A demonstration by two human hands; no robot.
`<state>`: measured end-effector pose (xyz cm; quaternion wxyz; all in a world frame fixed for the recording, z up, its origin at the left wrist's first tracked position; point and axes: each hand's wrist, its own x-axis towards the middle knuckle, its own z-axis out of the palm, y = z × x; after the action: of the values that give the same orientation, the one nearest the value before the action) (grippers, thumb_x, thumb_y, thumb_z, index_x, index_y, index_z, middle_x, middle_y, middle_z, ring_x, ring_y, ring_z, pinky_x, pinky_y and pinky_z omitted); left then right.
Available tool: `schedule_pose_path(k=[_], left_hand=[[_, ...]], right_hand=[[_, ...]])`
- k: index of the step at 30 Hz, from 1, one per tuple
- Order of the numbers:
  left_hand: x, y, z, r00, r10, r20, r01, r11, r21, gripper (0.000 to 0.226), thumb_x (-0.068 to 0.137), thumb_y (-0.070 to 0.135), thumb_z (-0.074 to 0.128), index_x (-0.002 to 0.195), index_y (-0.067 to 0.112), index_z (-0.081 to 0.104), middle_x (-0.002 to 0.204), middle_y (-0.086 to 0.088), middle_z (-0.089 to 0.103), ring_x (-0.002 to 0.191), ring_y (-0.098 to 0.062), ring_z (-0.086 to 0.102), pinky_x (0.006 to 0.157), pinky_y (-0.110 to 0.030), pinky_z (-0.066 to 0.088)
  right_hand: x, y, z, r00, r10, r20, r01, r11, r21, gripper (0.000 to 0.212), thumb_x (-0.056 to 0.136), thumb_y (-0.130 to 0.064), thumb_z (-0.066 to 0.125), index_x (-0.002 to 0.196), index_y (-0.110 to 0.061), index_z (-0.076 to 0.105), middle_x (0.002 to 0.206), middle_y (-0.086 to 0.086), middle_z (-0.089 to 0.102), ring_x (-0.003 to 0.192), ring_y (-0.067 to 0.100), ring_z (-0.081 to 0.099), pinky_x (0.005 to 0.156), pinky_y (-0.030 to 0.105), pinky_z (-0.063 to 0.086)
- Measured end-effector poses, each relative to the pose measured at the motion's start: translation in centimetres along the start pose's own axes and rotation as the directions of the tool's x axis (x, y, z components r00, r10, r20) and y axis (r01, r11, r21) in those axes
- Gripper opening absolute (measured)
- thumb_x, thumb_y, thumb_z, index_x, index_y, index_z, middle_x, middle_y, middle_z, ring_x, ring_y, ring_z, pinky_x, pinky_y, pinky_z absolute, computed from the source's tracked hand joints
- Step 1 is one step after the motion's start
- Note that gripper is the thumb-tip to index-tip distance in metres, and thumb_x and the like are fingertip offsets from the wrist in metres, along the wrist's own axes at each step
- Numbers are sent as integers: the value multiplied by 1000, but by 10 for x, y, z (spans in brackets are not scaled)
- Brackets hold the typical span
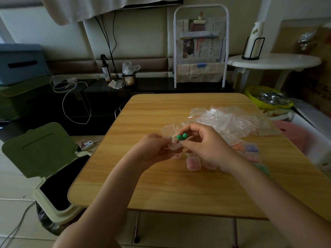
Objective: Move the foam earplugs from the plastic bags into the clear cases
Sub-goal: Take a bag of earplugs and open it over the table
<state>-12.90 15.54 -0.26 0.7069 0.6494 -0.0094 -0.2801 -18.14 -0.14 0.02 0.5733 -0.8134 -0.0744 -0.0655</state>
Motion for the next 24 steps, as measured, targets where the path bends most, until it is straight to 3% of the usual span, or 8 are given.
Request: schedule_pose_path(k=[4,8,12,15,21,24], left_hand=[[1,-6,3,952,221,-211,-118,903,414,15,91,18,60,102,9,54,84,-6,67,59,-7,64,49,-17,48],[-1,-6,0,912,367,-185,-187,771,608,11,87,18,66,89,17,55,75,1,68,54,0,63,44,-13,44],[-7,-4,1,970,209,-123,-128,871,474,10,90,18,62,97,12,63,81,-5,72,64,-7,70,52,-21,54],[-11,0,0,996,91,-1,-86,947,309,20,94,17,55,105,3,64,92,-14,73,81,-20,73,61,-26,58],[-13,5,-6,988,-14,156,0,996,87,24,95,9,50,113,-3,62,101,-20,70,85,-23,71,68,-26,59],[-13,4,-5,967,-43,250,37,999,26,26,97,3,44,116,-6,59,102,-21,68,87,-22,69,76,-29,59]], right_hand=[[0,0,0,998,-8,66,8,1000,4,21,85,-2,66,94,-17,55,92,-2,73,80,16,71,73,34,58],[0,1,-3,999,-25,24,26,999,-48,20,82,-5,72,90,-18,59,88,-5,73,76,24,70,71,42,57],[0,1,-4,994,-107,21,108,948,-299,25,79,-10,75,87,-30,62,85,-13,68,75,15,65,66,31,56],[-1,2,-4,985,-157,68,171,882,-439,24,79,-11,73,87,-32,65,86,-9,64,75,14,60,66,34,55],[0,3,-5,980,-197,31,187,857,-479,24,77,-7,72,84,-30,70,77,-12,61,62,7,49,57,23,41],[-1,2,-6,984,-177,18,161,840,-518,24,76,-7,73,85,-29,73,67,-19,59,62,-8,51,56,13,33]])
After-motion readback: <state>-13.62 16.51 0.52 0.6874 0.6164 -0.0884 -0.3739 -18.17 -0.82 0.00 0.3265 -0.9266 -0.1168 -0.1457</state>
